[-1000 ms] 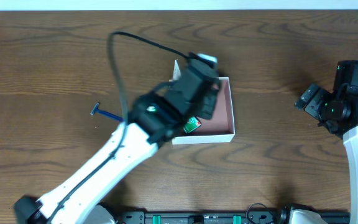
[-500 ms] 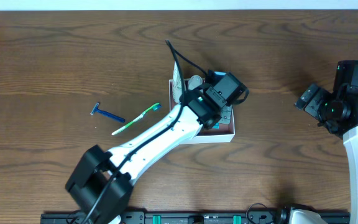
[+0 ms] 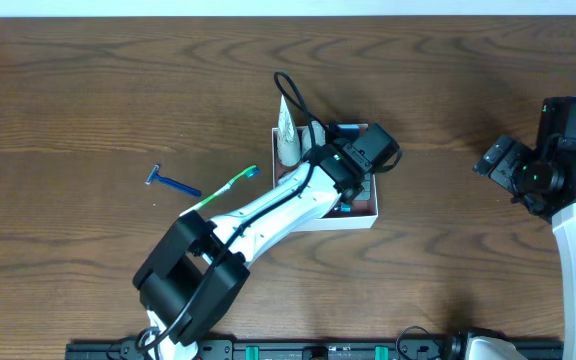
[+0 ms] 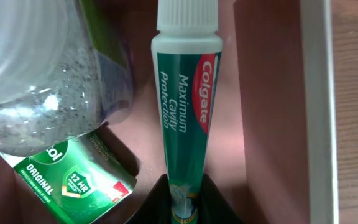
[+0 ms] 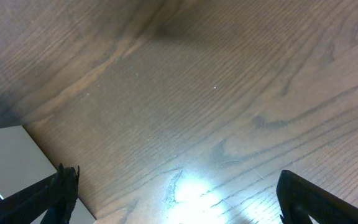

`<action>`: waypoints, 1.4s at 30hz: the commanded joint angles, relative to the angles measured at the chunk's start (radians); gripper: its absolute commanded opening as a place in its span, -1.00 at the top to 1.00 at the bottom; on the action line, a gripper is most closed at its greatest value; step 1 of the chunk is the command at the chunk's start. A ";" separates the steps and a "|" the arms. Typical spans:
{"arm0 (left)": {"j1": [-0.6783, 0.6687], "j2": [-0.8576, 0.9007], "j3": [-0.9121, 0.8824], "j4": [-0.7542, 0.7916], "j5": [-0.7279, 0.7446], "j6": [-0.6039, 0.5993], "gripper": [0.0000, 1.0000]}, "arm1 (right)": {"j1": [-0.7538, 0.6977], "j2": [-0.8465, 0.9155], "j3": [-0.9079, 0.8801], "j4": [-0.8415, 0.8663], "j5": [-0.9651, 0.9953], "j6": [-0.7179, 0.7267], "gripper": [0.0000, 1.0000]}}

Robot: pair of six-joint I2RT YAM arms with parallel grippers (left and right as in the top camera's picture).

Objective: Pack container
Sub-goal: 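Carry the toothpaste tube into the box and lower it upright, then release the tube and withdraw the left gripper toward the toothbrush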

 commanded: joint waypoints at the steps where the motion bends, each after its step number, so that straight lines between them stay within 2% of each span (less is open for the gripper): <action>1: -0.001 0.015 0.007 0.000 -0.027 -0.021 0.72 | -0.008 0.003 0.010 -0.001 0.000 -0.010 -0.98; 7: 0.000 0.015 0.007 0.000 -0.027 -0.020 0.70 | -0.008 0.003 0.010 -0.001 0.000 -0.010 -0.98; 13: 0.002 0.015 0.007 0.000 -0.027 -0.020 0.47 | -0.008 0.003 0.010 -0.001 0.000 -0.010 -0.99; 20: 0.002 0.014 0.008 0.005 -0.055 -0.011 0.45 | -0.008 0.003 0.010 -0.001 0.000 -0.010 -0.98; 26: 0.000 -0.020 0.037 0.011 -0.056 0.111 0.45 | -0.008 0.003 0.010 -0.001 0.000 -0.010 -0.99; 31: 0.000 -0.110 0.084 -0.017 -0.047 0.206 0.44 | -0.008 0.003 0.010 -0.001 0.000 -0.010 -0.98; 38: -0.017 -0.338 0.093 -0.093 -0.023 0.273 0.43 | -0.008 0.003 0.010 -0.001 0.000 -0.010 -0.98; 40: -0.017 -0.405 0.093 -0.141 -0.051 0.277 0.35 | -0.008 0.003 0.010 -0.001 0.000 -0.010 -0.98; 42: -0.015 -0.477 0.093 -0.211 -0.142 0.276 0.33 | -0.008 0.003 0.010 -0.001 0.000 -0.010 -0.99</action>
